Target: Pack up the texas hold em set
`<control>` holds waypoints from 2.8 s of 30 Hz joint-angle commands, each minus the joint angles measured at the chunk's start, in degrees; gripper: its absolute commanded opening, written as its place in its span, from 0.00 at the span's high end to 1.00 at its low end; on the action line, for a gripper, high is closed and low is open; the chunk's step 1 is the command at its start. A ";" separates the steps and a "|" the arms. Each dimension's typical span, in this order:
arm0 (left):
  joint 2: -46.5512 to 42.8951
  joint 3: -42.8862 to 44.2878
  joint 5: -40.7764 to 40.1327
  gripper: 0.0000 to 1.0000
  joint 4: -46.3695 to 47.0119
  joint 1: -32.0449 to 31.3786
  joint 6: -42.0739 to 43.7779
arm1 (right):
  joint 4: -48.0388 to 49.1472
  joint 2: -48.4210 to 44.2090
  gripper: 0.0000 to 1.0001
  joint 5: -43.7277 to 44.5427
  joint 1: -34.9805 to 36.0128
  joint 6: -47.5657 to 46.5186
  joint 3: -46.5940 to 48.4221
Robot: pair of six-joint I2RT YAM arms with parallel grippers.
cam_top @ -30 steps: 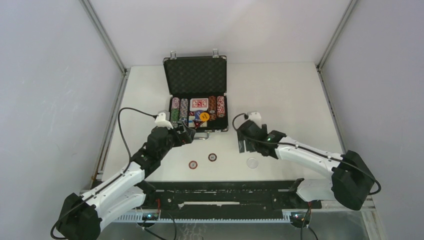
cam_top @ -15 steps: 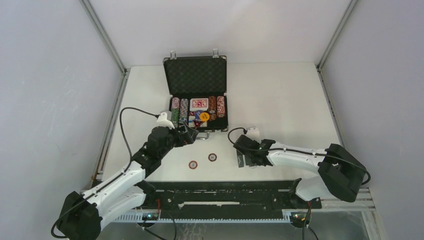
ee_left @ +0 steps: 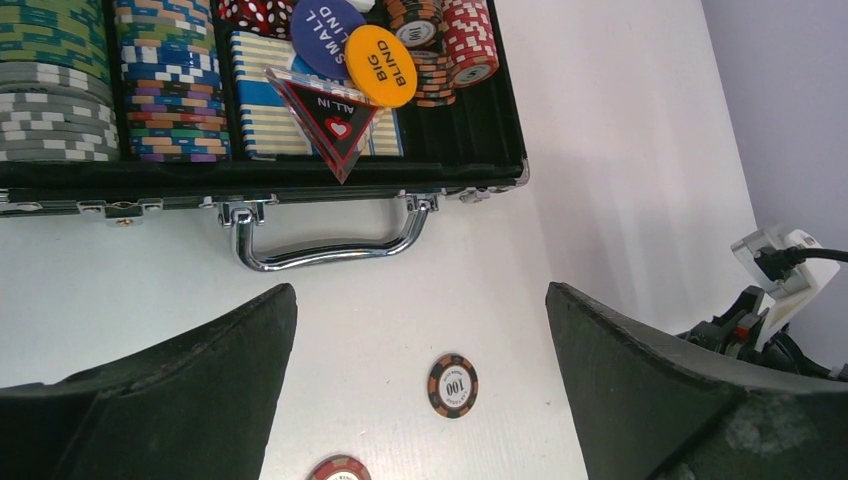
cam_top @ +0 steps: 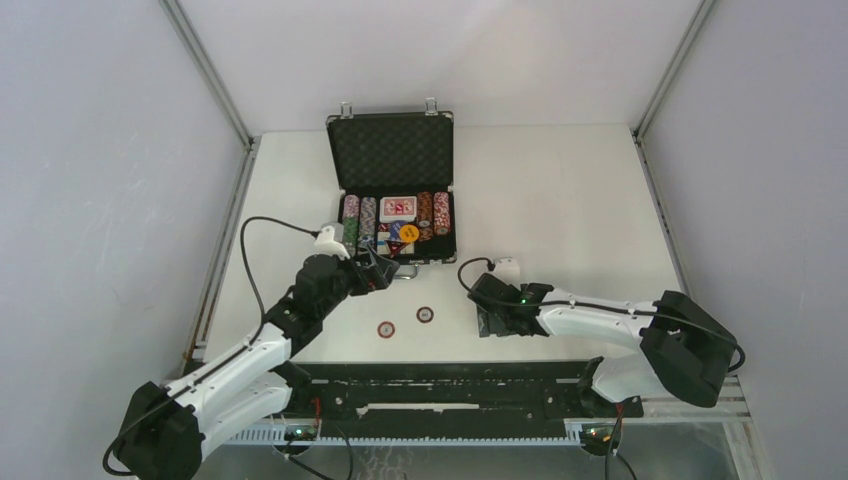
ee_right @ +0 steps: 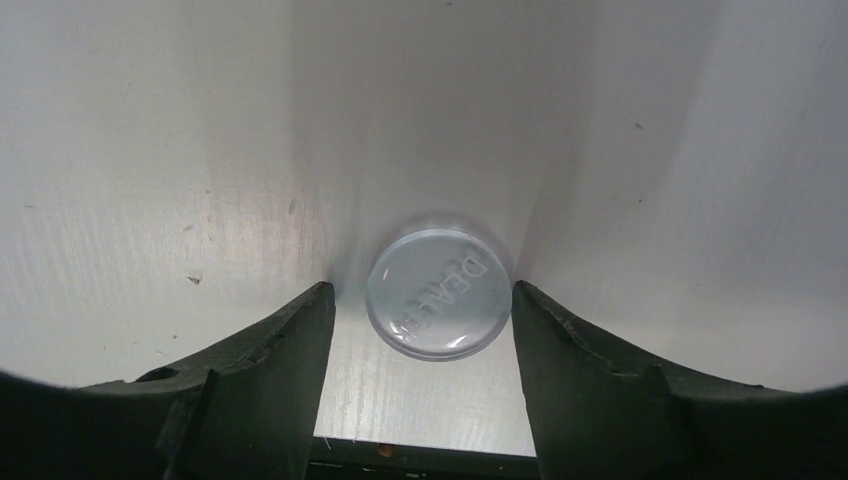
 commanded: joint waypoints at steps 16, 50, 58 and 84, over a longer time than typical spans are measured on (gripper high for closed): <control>-0.02 -1.14 0.90 0.01 2.55 0.03 -0.85 | 1.17 -2.41 0.43 -3.02 -0.25 0.42 -0.34; -2.58 -2.37 -4.64 0.01 0.60 1.13 -0.90 | -4.04 39.08 0.44 -11.45 -9.34 -26.26 64.73; -4.34 -2.61 -6.90 0.01 -0.79 1.16 -0.01 | -7.97 53.04 0.18 -11.76 -8.91 -29.22 84.51; -1.20 -1.64 -3.54 0.04 1.15 0.90 0.90 | 12.34 11.80 0.96 -0.24 2.02 -17.22 21.74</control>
